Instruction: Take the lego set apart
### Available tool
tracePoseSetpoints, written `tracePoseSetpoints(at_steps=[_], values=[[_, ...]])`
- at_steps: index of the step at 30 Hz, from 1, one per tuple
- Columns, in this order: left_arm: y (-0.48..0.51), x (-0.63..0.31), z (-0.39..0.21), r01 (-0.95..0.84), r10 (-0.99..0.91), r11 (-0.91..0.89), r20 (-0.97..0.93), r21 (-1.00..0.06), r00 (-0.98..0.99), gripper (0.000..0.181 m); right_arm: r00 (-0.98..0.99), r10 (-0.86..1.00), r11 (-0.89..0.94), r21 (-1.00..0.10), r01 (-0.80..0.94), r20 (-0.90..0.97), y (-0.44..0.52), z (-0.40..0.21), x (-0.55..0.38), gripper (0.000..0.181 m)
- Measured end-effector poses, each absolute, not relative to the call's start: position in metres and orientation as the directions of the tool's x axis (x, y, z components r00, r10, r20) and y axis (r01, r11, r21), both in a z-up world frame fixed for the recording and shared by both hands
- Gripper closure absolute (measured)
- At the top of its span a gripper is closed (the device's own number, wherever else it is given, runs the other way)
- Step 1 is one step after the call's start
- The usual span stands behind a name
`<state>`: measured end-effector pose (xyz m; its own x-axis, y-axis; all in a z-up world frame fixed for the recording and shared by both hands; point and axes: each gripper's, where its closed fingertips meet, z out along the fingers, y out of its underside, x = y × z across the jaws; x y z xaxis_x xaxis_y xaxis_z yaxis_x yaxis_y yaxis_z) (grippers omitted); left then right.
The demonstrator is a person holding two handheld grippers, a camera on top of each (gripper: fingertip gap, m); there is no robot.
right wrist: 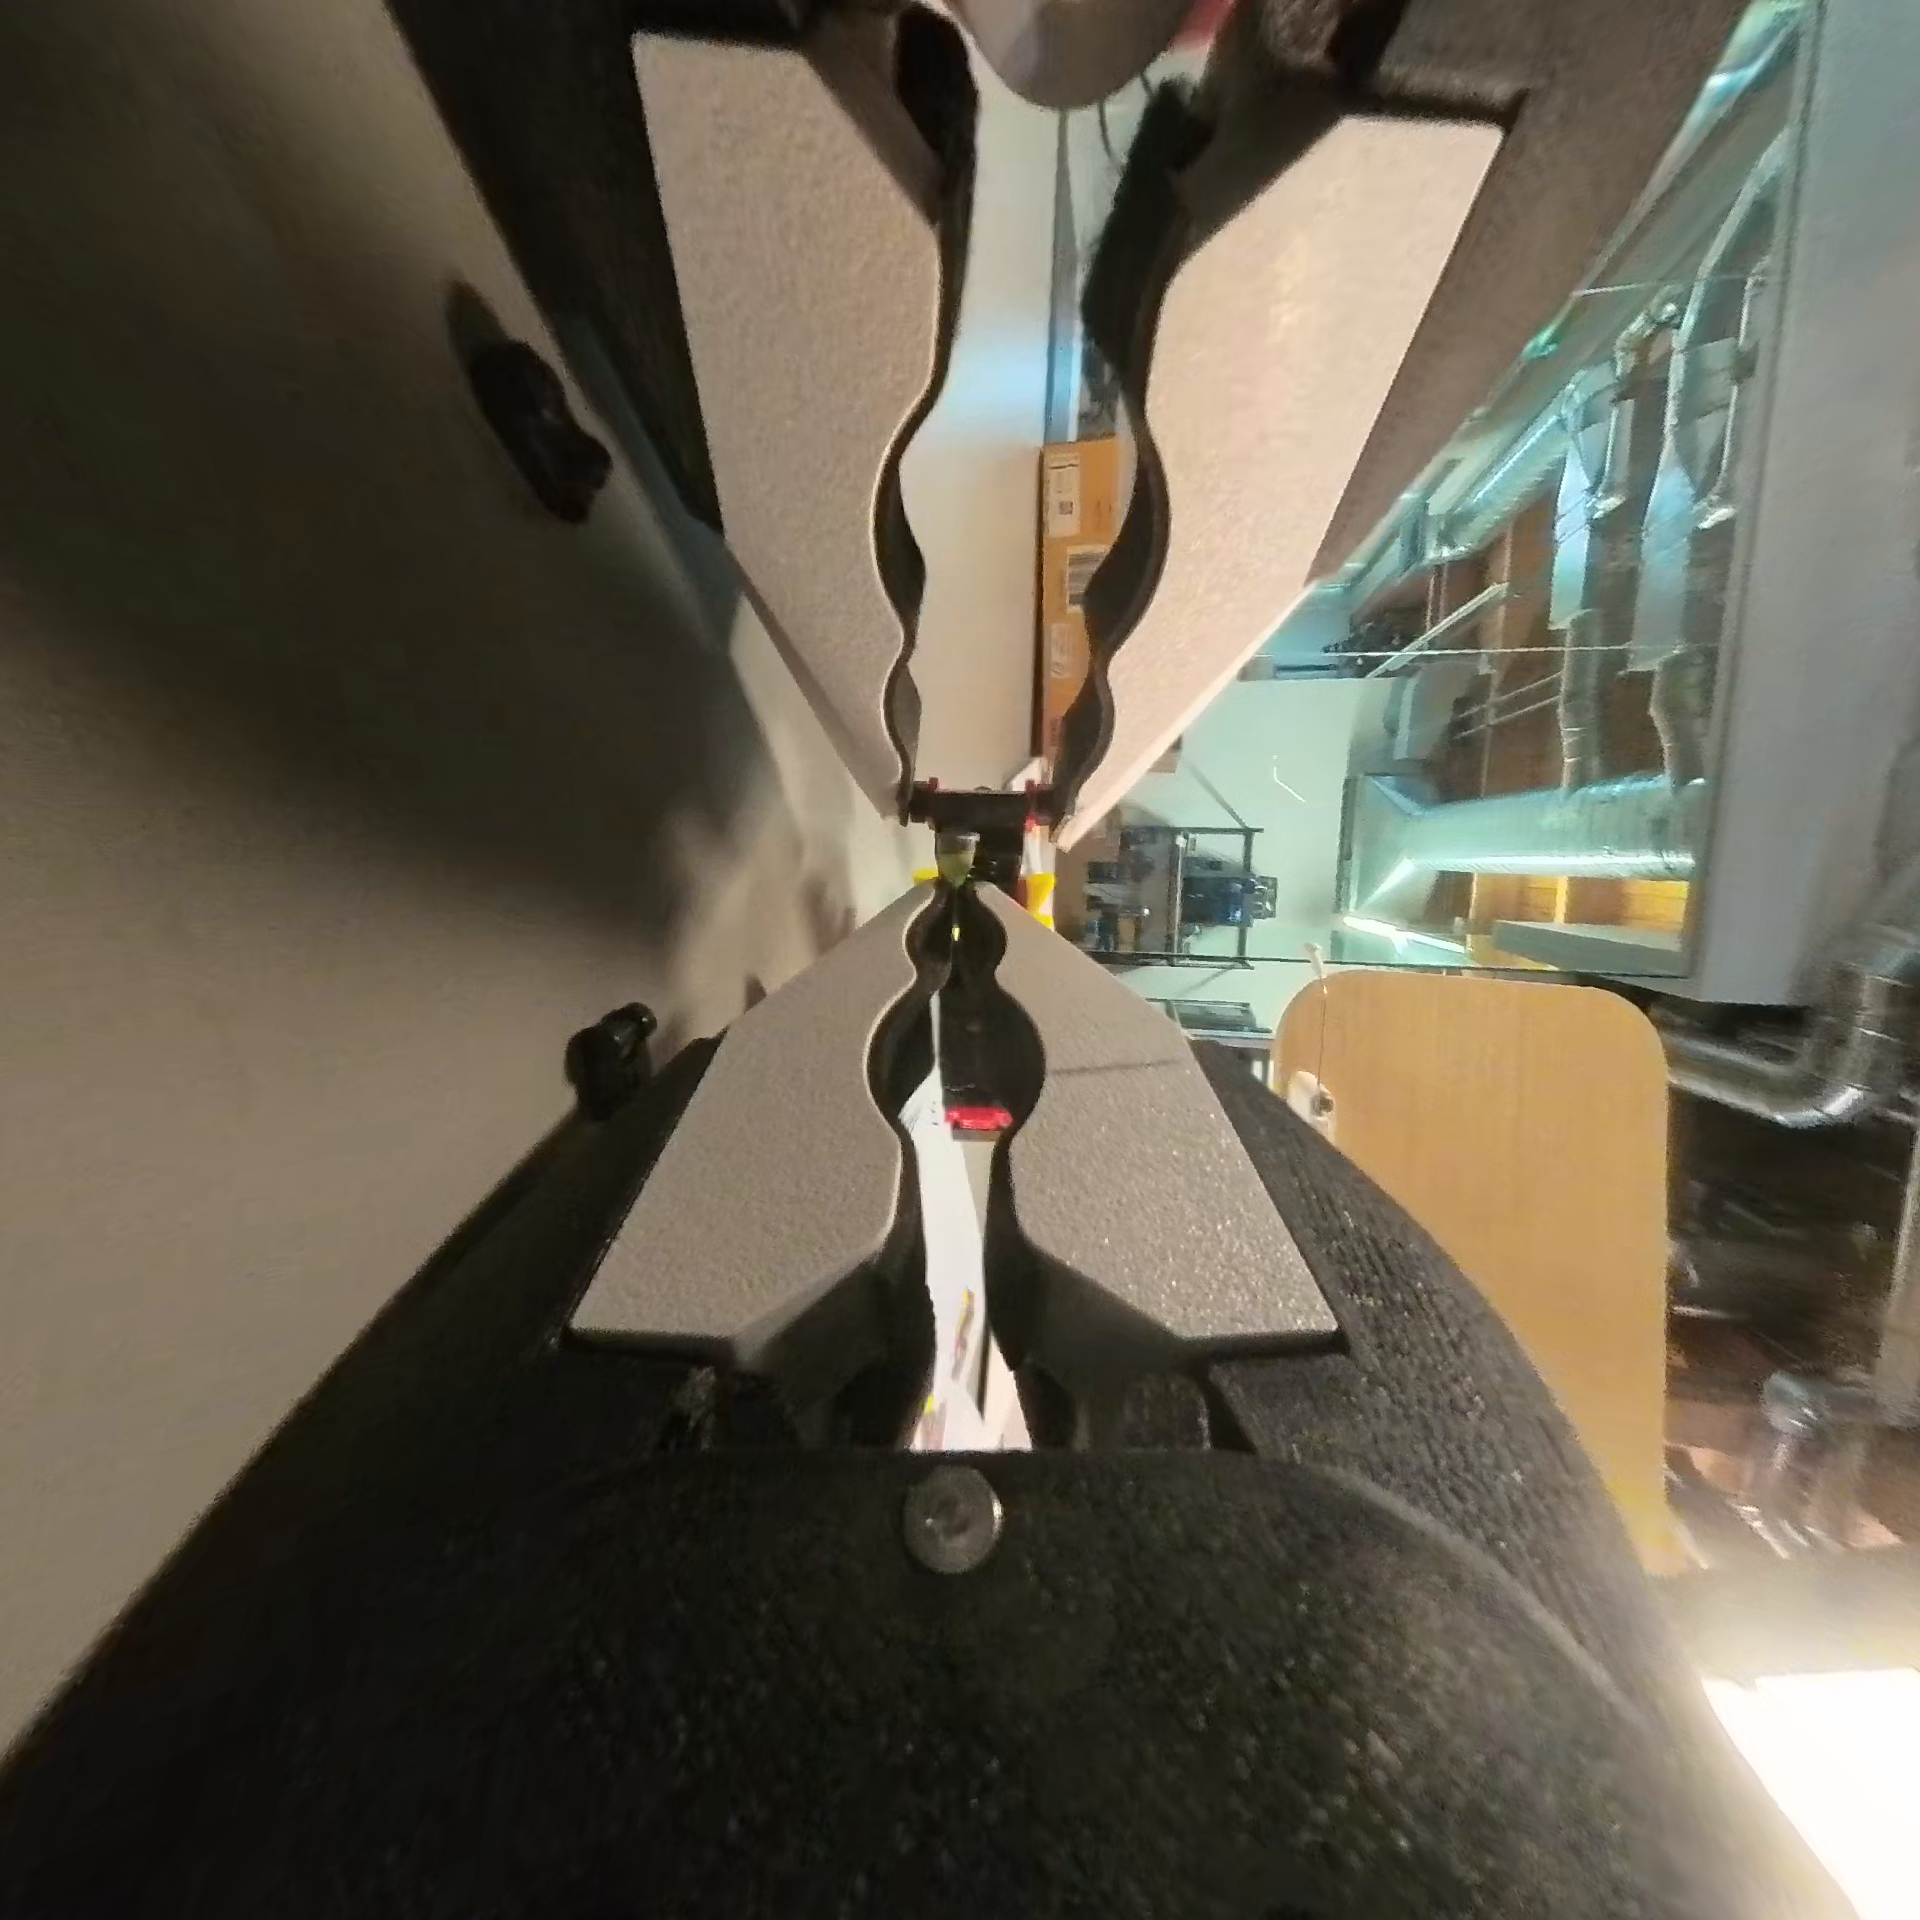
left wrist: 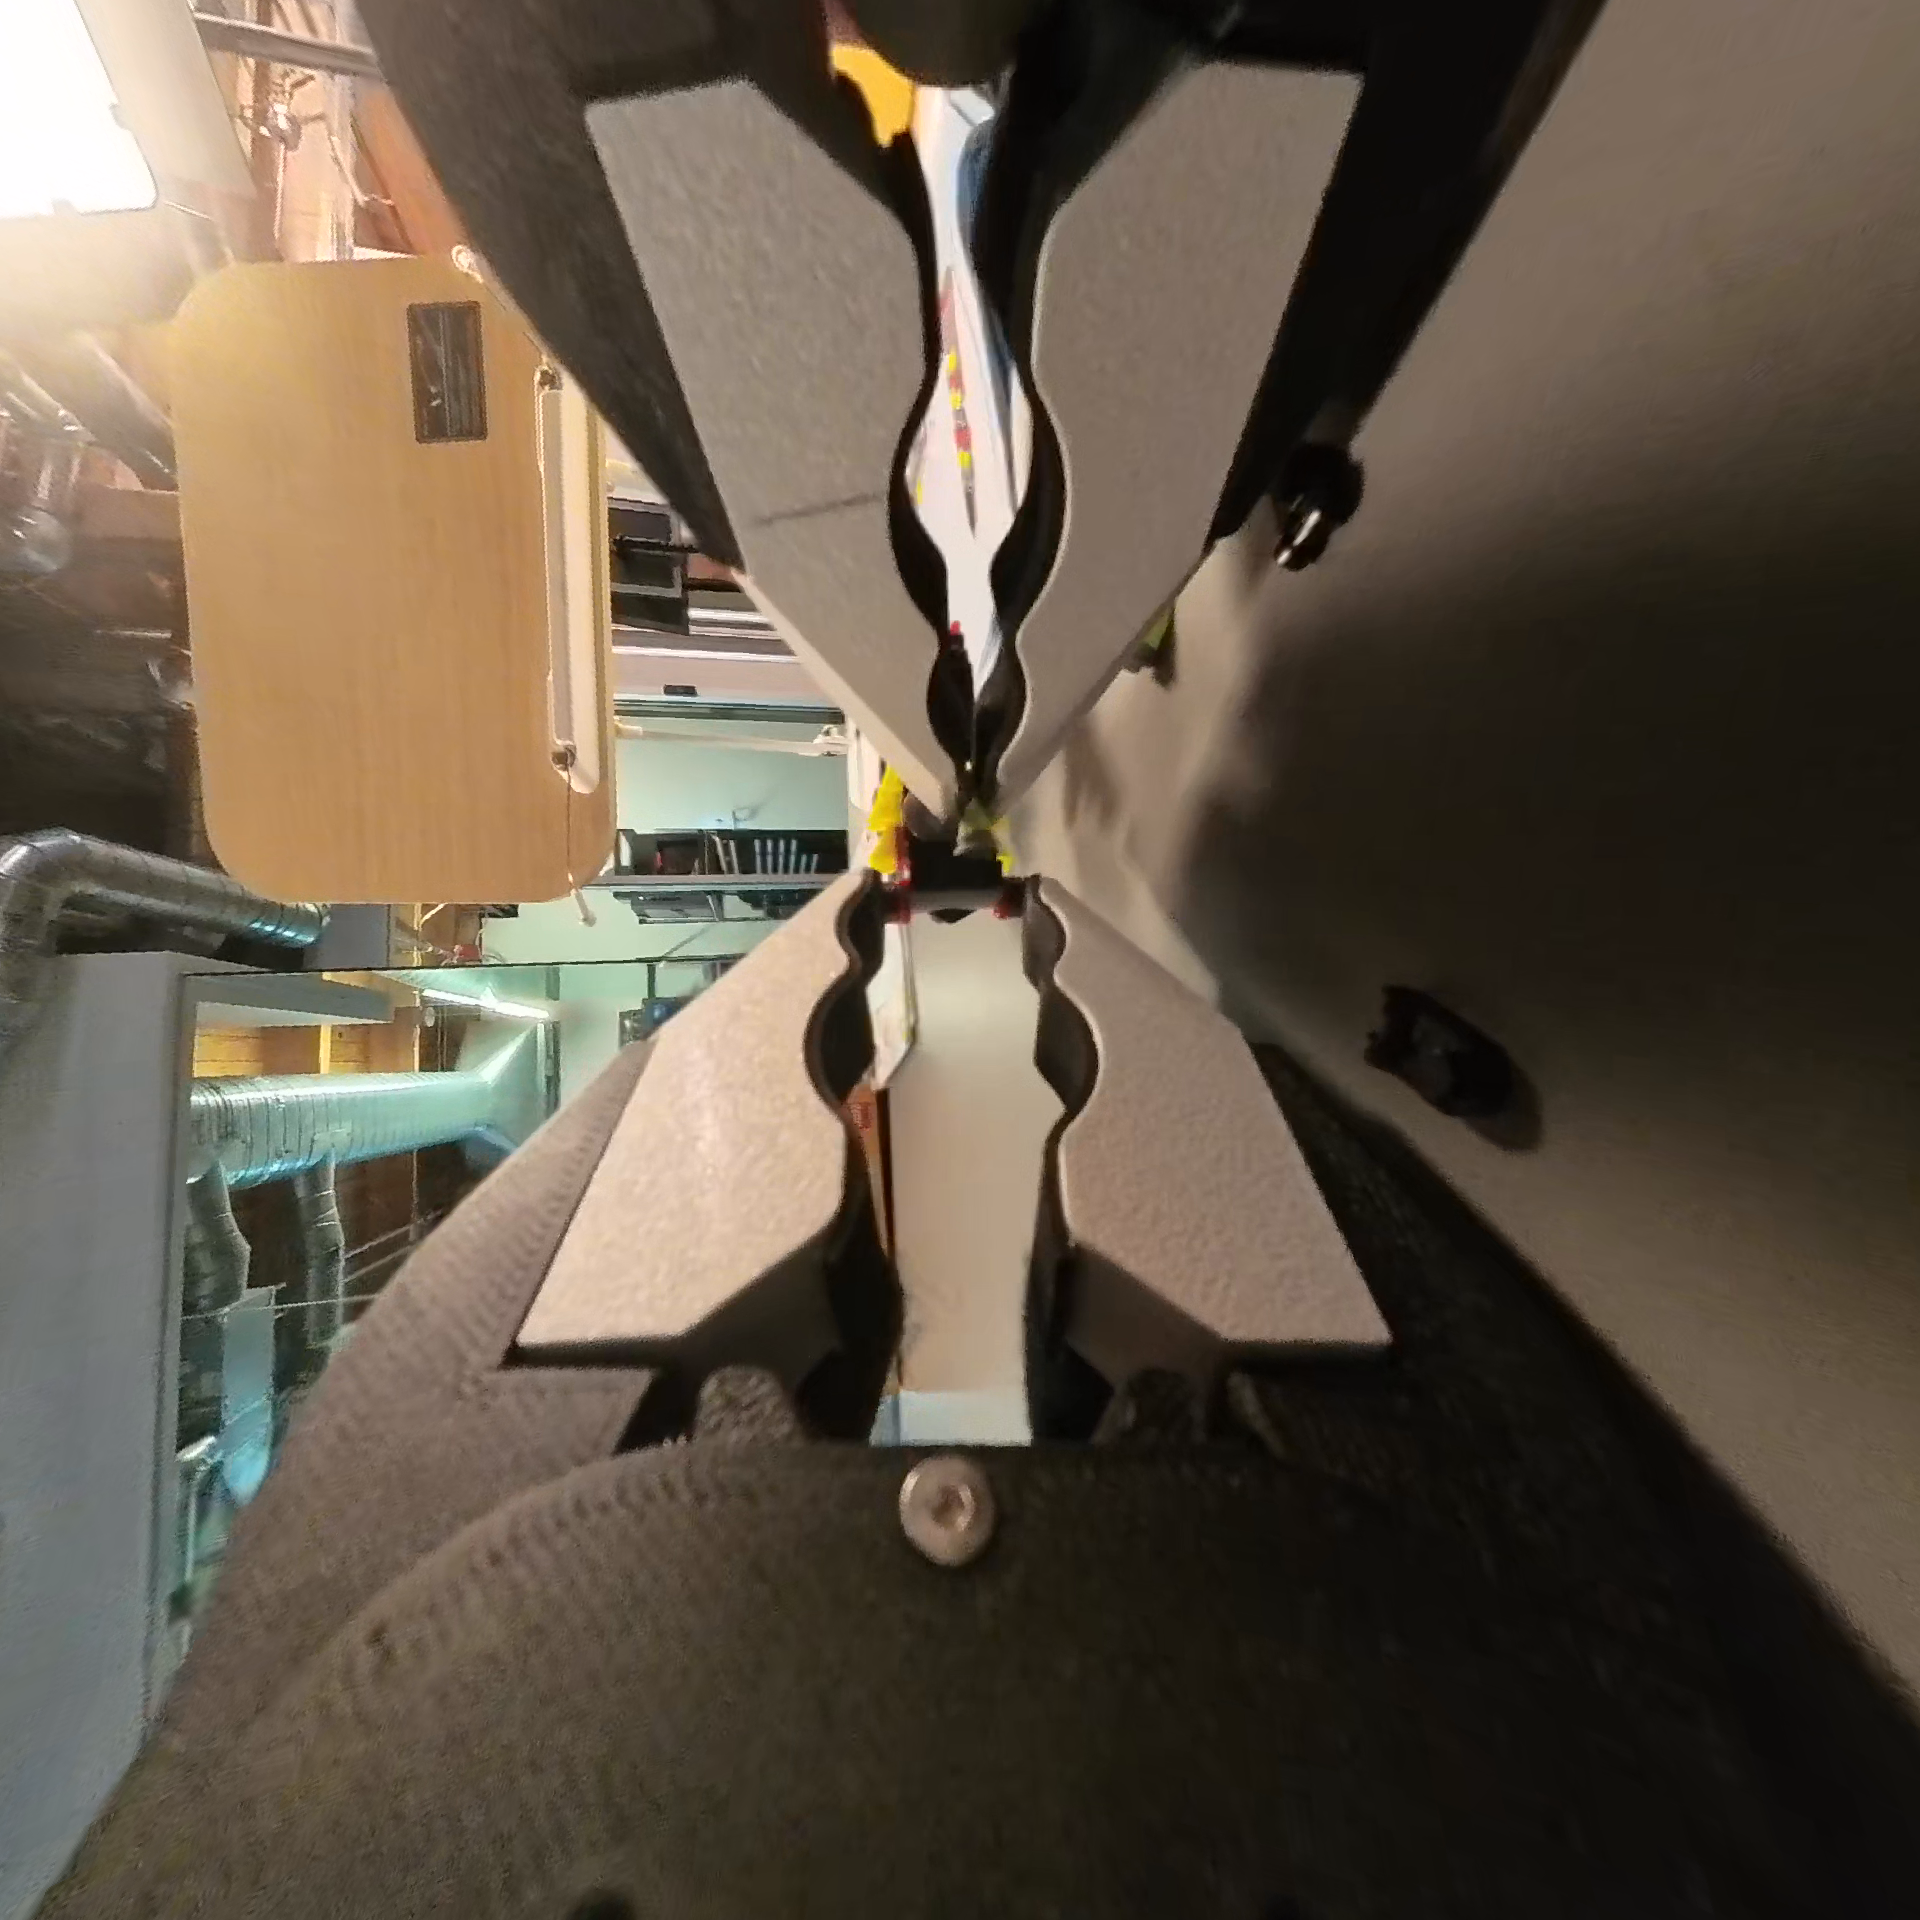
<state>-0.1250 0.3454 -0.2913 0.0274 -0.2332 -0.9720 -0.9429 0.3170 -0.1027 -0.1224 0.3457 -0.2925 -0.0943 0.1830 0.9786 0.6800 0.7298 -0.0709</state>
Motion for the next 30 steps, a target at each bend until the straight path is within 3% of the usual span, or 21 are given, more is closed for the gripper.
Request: tracePoseSetpoints(at_steps=[10, 17, 19, 24, 30], values=[[0.348, -0.127, -0.293, -0.949, -0.251, 0.29, -0.967, -0.124, 0.05, 0.155, -0.084, 0.209, 0.736, -0.1, 0.669, 0.974, 0.346, -0.293, -0.124, 0.181], [0.346, -0.126, -0.293, -0.94, -0.261, 0.307, -0.963, -0.145, 0.063, 0.155, -0.055, 0.29, 0.745, -0.19, 0.639, 0.955, 0.344, -0.293, -0.123, 0.174], [0.344, -0.126, -0.293, -0.929, -0.295, 0.316, -0.951, -0.19, 0.094, 0.155, -0.045, 0.346, 0.758, -0.252, 0.602, 0.937, 0.341, -0.293, -0.121, 0.168], [0.338, -0.124, -0.291, -0.886, -0.364, 0.361, -0.918, -0.292, 0.154, 0.155, -0.09, 0.596, 0.761, -0.526, 0.38, 0.798, 0.316, -0.29, -0.114, 0.165], [0.334, -0.119, -0.291, -0.87, -0.365, 0.401, -0.921, -0.286, 0.134, 0.155, -0.105, 0.604, 0.772, -0.546, 0.325, 0.79, 0.312, -0.286, -0.12, 0.175]])
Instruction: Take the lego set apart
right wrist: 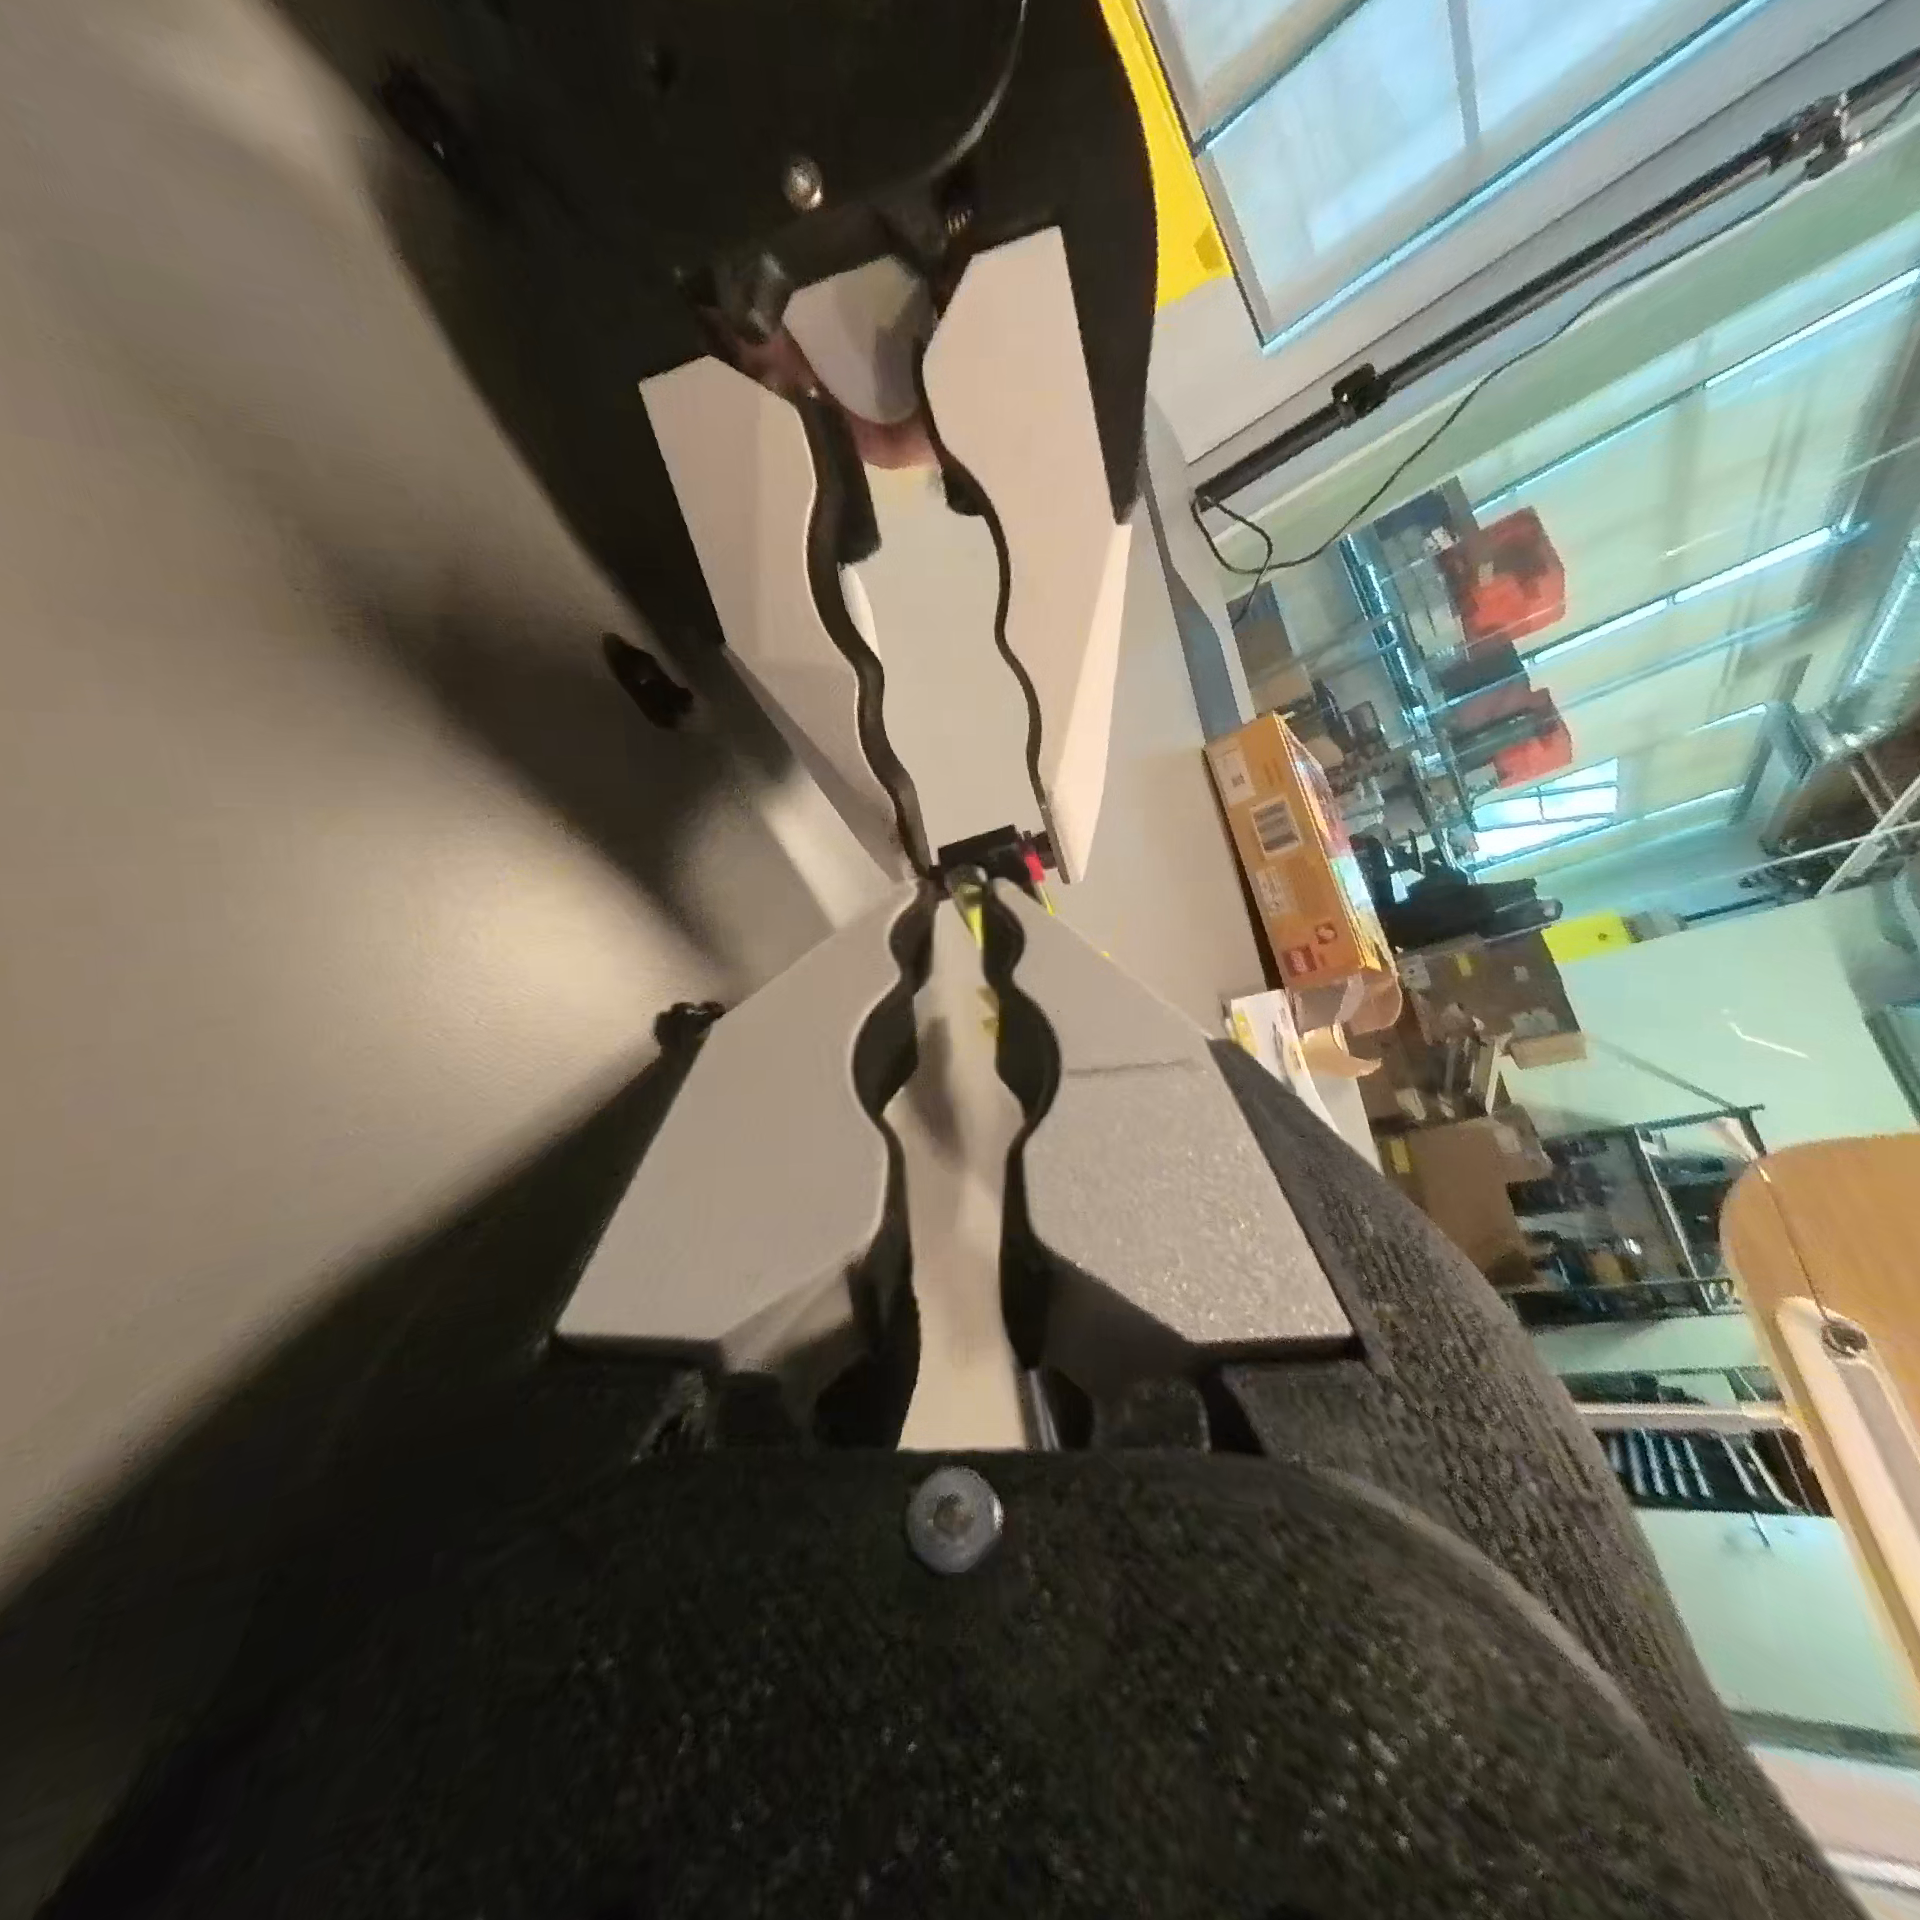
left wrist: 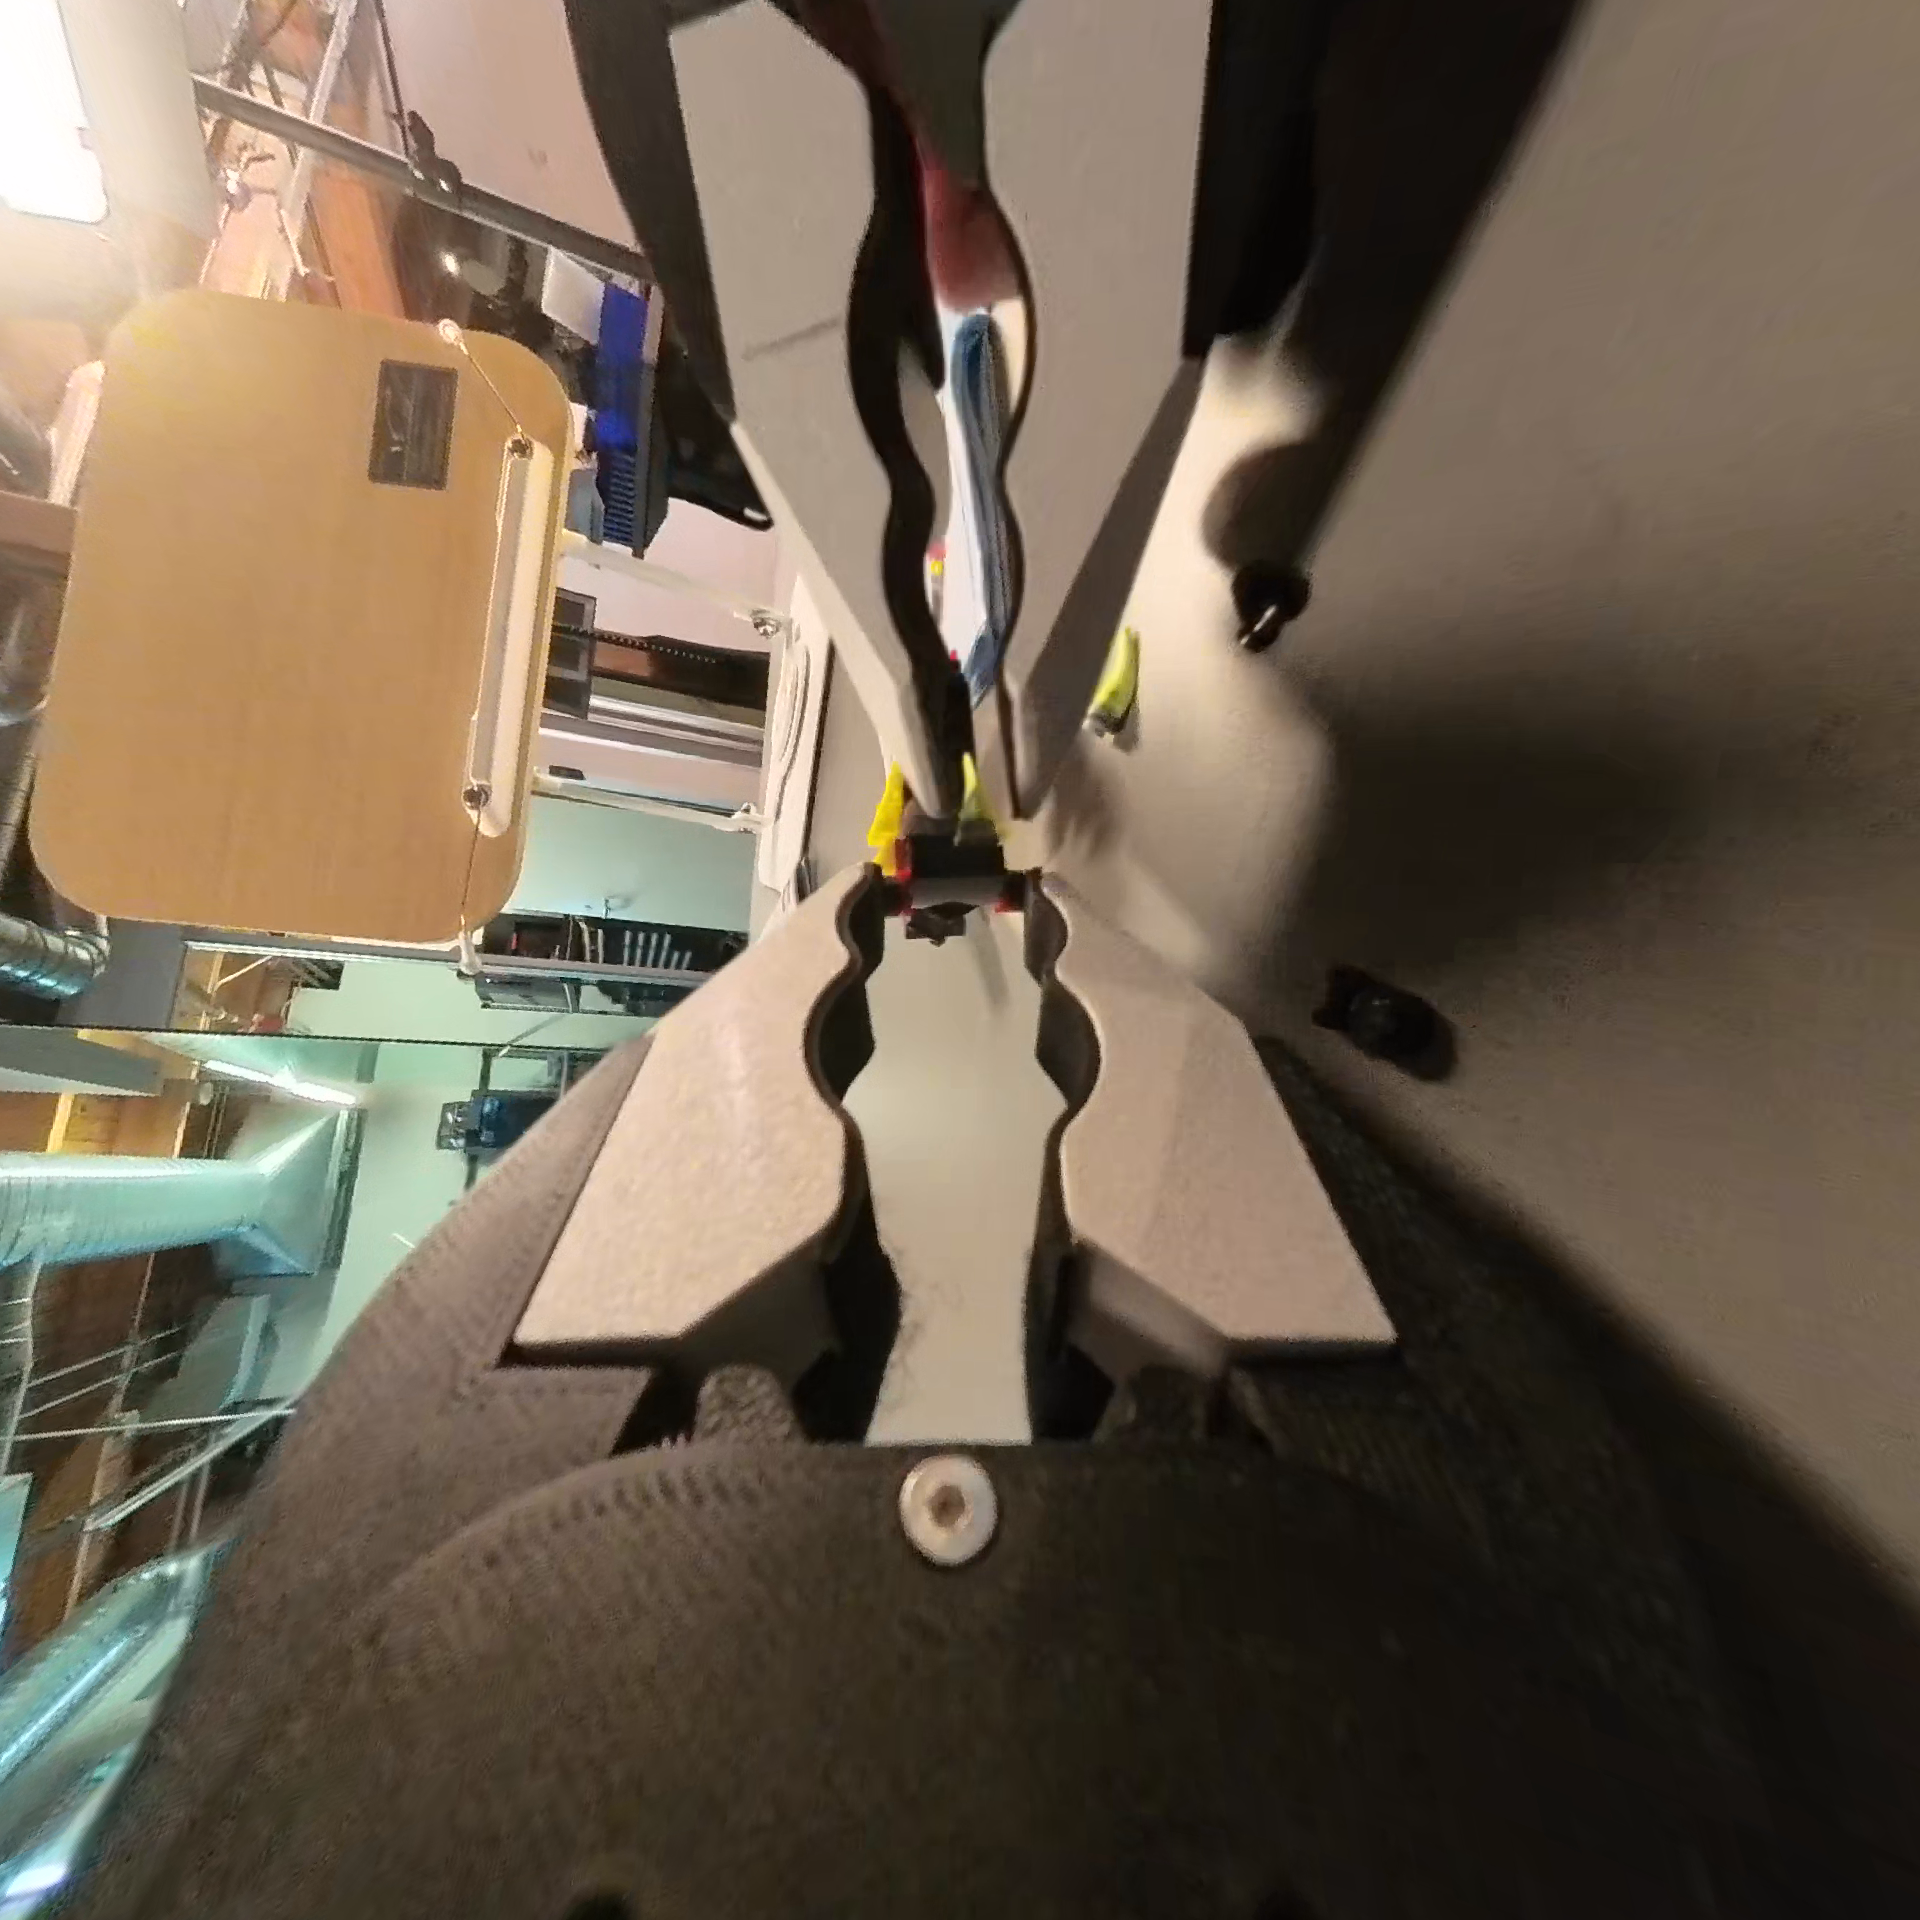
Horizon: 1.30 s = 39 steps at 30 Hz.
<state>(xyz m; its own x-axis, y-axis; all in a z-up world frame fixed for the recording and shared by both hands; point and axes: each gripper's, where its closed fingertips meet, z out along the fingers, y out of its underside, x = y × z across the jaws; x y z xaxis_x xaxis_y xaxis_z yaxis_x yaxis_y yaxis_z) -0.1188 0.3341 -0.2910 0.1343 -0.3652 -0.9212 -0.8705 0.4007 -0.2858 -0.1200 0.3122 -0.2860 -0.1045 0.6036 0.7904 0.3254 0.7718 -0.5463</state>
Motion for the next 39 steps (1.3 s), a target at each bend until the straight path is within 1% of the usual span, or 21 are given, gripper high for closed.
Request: tracePoseSetpoints(at_steps=[1, 2, 4, 8, 13, 17, 21, 27, 32, 36, 39], values=[[0.334, -0.118, -0.291, -0.87, -0.362, 0.405, -0.923, -0.282, 0.131, 0.155, -0.099, 0.599, 0.775, -0.544, 0.322, 0.794, 0.312, -0.285, -0.12, 0.179], [0.333, -0.118, -0.291, -0.871, -0.356, 0.407, -0.926, -0.276, 0.126, 0.155, -0.096, 0.594, 0.778, -0.54, 0.321, 0.799, 0.312, -0.284, -0.12, 0.18], [0.333, -0.118, -0.289, -0.871, -0.341, 0.414, -0.932, -0.266, 0.123, 0.155, -0.091, 0.584, 0.785, -0.533, 0.317, 0.807, 0.312, -0.283, -0.12, 0.18], [0.333, -0.118, -0.287, -0.871, -0.326, 0.42, -0.938, -0.255, 0.118, 0.155, -0.082, 0.528, 0.819, -0.482, 0.311, 0.845, 0.312, -0.28, -0.119, 0.177], [0.332, -0.118, -0.286, -0.87, -0.317, 0.426, -0.941, -0.249, 0.114, 0.155, -0.088, 0.531, 0.815, -0.478, 0.328, 0.843, 0.314, -0.284, -0.119, 0.177], [0.332, -0.118, -0.287, -0.878, -0.311, 0.417, -0.944, -0.235, 0.105, 0.155, -0.091, 0.561, 0.794, -0.504, 0.34, 0.823, 0.314, -0.285, -0.12, 0.18], [0.336, -0.12, -0.289, -0.903, -0.296, 0.376, -0.95, -0.21, 0.098, 0.155, -0.081, 0.552, 0.784, -0.484, 0.39, 0.83, 0.316, -0.286, -0.122, 0.18], [0.34, -0.123, -0.286, -0.921, -0.288, 0.318, -0.948, -0.225, 0.132, 0.155, -0.038, 0.498, 0.773, -0.424, 0.471, 0.866, 0.322, -0.285, -0.124, 0.18], [0.342, -0.124, -0.287, -0.941, -0.26, 0.288, -0.96, -0.177, 0.101, 0.155, -0.036, 0.483, 0.76, -0.399, 0.513, 0.875, 0.325, -0.287, -0.124, 0.181], [0.344, -0.124, -0.288, -0.954, -0.238, 0.265, -0.968, -0.137, 0.073, 0.155, -0.033, 0.505, 0.745, -0.417, 0.521, 0.862, 0.326, -0.288, -0.125, 0.181], [0.345, -0.123, -0.289, -0.961, -0.228, 0.249, -0.972, -0.118, 0.06, 0.156, -0.022, 0.55, 0.725, -0.465, 0.509, 0.835, 0.324, -0.288, -0.126, 0.181]])
